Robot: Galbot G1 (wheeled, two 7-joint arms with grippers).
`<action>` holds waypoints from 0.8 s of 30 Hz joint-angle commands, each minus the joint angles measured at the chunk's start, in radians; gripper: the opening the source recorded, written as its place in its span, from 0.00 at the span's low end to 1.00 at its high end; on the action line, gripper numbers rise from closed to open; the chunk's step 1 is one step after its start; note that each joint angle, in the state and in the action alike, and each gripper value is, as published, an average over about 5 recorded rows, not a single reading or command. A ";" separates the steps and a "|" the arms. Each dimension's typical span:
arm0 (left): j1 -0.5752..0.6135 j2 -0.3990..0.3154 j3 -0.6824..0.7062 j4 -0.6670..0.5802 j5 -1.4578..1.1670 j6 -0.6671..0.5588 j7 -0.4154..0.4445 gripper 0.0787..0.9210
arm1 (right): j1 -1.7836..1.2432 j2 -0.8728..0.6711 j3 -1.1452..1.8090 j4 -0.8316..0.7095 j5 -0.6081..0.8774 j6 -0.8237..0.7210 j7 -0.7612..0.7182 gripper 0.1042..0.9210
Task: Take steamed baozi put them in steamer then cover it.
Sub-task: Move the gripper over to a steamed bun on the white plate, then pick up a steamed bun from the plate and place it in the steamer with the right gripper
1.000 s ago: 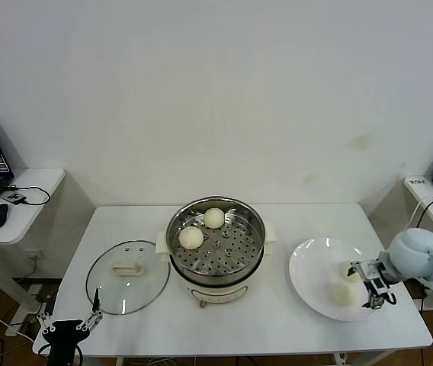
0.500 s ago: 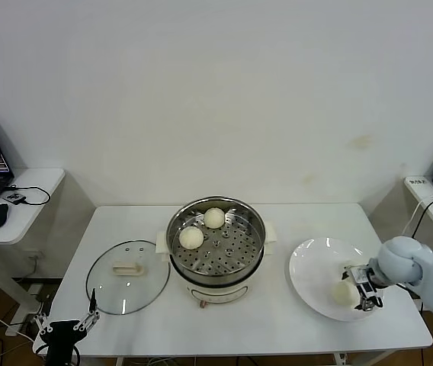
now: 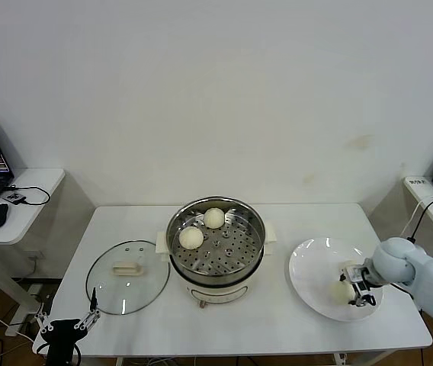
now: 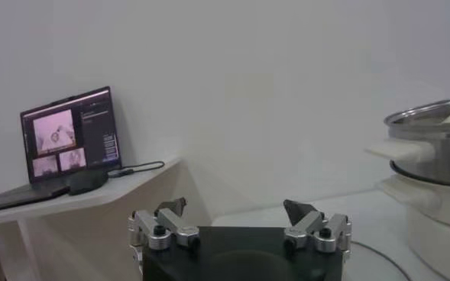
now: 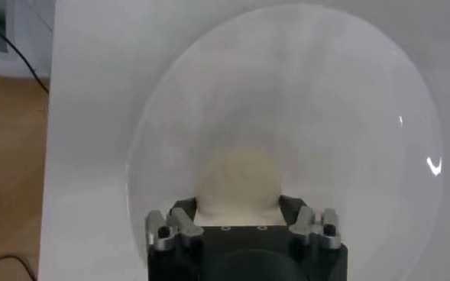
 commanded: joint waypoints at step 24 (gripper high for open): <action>-0.006 0.016 0.009 -0.010 -0.004 -0.002 -0.002 0.88 | 0.871 0.056 -0.378 0.049 0.377 -0.052 -0.089 0.58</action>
